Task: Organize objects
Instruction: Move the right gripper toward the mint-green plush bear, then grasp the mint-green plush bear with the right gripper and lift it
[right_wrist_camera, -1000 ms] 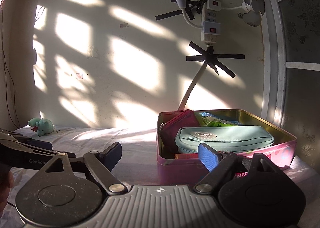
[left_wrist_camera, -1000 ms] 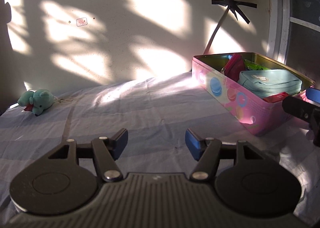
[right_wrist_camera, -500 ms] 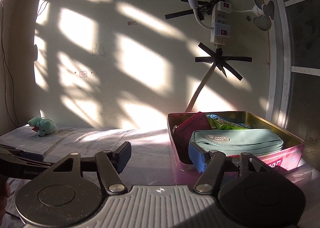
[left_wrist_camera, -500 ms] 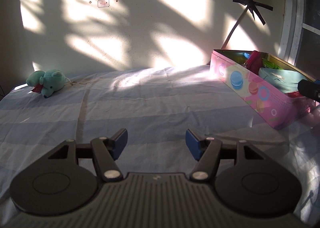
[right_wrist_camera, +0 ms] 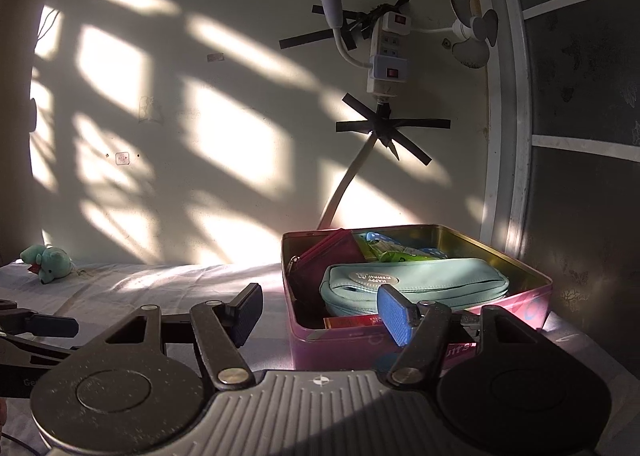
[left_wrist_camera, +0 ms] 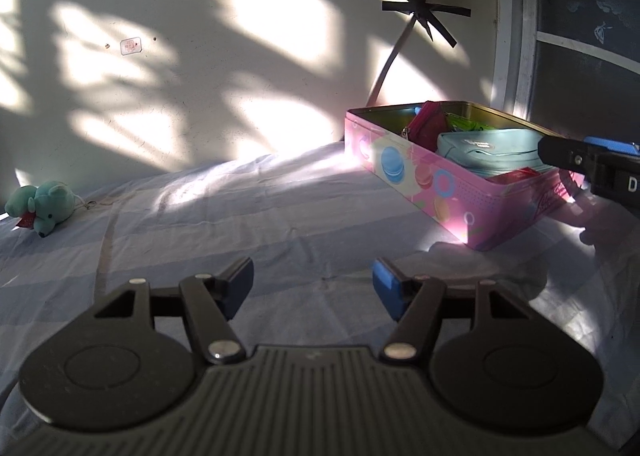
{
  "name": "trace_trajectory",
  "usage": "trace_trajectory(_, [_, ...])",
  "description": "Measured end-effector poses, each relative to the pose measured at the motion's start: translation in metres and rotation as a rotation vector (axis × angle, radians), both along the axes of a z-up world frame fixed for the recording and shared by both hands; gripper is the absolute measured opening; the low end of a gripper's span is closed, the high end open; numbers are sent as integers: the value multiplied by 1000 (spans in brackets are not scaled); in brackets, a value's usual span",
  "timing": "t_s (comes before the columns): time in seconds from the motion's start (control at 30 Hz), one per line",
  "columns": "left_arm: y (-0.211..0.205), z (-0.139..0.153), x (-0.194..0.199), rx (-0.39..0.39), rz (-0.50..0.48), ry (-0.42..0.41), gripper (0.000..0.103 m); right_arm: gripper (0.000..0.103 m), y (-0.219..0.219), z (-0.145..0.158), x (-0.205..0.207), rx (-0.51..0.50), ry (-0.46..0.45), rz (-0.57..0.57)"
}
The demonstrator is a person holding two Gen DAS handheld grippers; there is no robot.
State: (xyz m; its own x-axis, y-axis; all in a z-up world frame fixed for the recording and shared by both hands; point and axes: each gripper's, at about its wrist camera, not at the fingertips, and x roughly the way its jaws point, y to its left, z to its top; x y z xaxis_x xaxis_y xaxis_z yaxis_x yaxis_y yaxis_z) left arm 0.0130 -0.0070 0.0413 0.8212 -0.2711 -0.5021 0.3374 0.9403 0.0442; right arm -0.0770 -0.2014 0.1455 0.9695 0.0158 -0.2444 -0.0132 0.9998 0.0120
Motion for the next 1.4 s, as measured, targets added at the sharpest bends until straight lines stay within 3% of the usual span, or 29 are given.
trace_trajectory(0.43, [27,-4,9,1,33,-6,70,62,27,1,8,-33,13,56])
trace_trajectory(0.63, [94,-11,36,15,202,0,70,62,73,-1,29,-66,44,197])
trace_trajectory(0.73, [149,-14,52,14,391,-20,70,62,101,-6,49,-50,91,285])
trace_trajectory(0.83, [201,-20,62,-57,577,-15,70,62,143,-12,82,-20,158,398])
trace_trajectory(0.9, [239,-23,67,-143,708,37,69,62,176,-12,102,-28,171,471])
trace_trajectory(0.97, [268,-20,65,-267,766,42,70,62,219,-13,123,-52,181,558])
trace_trajectory(1.03, [282,-19,60,-290,845,19,70,62,261,-15,148,-54,208,616])
trace_trajectory(1.13, [296,-22,60,-342,883,46,70,64,317,-22,189,-32,287,693])
trace_trajectory(1.3, [304,-24,60,-388,886,71,70,77,400,-50,226,-251,269,710])
trace_trajectory(1.4, [303,-24,63,-392,879,73,70,80,422,-60,240,-281,275,708])
